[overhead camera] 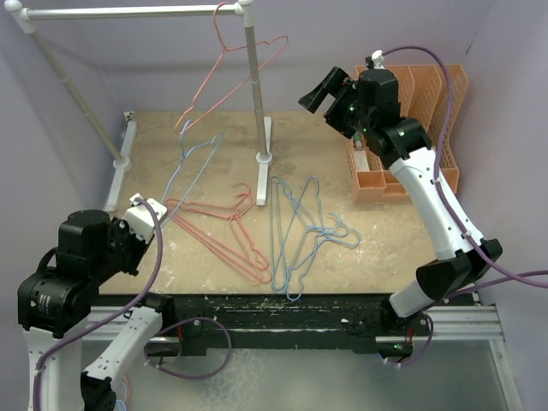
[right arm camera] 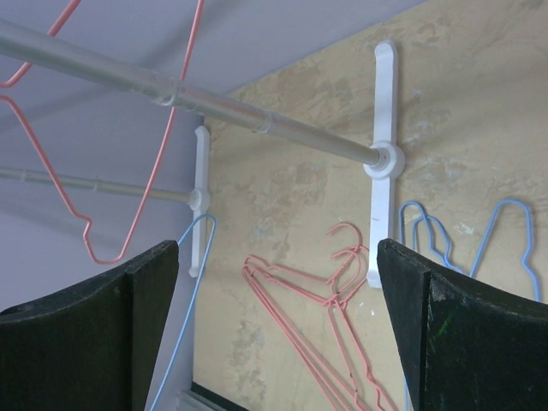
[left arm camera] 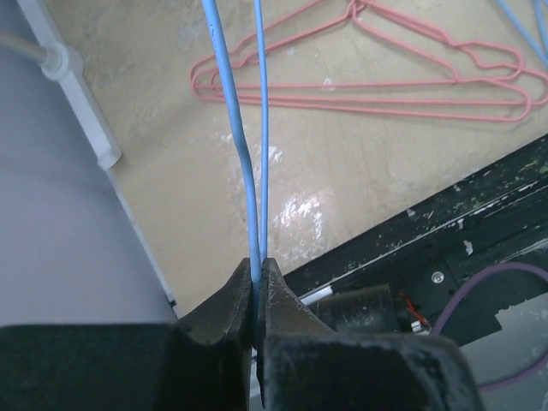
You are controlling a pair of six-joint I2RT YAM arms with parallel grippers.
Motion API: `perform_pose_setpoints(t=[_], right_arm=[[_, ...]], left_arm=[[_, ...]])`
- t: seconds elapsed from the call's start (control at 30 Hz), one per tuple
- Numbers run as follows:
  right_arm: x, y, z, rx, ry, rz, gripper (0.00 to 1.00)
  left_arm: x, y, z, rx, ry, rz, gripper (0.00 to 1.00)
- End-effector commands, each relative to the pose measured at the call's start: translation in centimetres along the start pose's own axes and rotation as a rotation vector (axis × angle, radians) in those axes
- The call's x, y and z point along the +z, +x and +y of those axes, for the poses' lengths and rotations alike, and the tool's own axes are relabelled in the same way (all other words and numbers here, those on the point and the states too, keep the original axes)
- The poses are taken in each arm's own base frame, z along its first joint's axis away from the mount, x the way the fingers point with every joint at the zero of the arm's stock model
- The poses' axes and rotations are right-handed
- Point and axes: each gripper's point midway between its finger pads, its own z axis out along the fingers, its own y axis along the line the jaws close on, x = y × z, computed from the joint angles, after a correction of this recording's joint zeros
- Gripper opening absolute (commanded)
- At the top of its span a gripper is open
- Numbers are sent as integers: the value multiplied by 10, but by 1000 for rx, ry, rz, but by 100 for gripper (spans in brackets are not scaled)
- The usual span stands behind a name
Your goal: Organize the hangers
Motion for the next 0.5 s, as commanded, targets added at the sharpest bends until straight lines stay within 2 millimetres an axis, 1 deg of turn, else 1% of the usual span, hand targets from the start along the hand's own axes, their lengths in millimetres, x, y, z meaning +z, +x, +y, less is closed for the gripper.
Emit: perform_pose_setpoints(t=[0.0,0.1,0.17,0.23,0.33,0.47], right_arm=[[-5,-5,22,18,-97,5,100],[-6,-3,28,15,-128,14,100],[-6,-1,31,11,-152,23,100],[-5,2,35,1,-176,42,100],[-5,9,36,-10,-199,70,100],[-7,13,33,-31,-206,75,100]], left_arm=[[-19,20,19,-41,-148,66,0],[-26,33,33,-62,-248,109,0],[-27,34,38,-85,-285,114,0],[-29,27,44,-119,-320,98,0],[-29,15,59,-161,-390,80,0],[-21,-11,79,-198,-448,50,0]])
